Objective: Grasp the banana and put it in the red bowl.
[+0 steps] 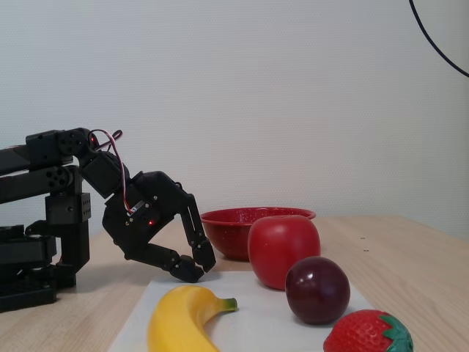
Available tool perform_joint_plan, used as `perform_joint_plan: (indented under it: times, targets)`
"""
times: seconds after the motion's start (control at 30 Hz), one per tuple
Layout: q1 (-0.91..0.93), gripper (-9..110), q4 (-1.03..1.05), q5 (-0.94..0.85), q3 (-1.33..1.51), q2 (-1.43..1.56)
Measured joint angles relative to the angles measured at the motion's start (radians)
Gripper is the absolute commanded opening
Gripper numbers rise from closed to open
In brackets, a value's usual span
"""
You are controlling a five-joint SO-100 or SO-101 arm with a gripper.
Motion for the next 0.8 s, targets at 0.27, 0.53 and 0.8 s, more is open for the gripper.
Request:
perform_joint_plan:
  times: [0.27,0.53,0.8]
  targets:
    - [0.0,0,0.0,0.008,0.0,0.0]
    - [0.0,0,0.0,0.008,0.0,0.0]
    - [0.0,0,0.08,0.066,-0.006,0.0]
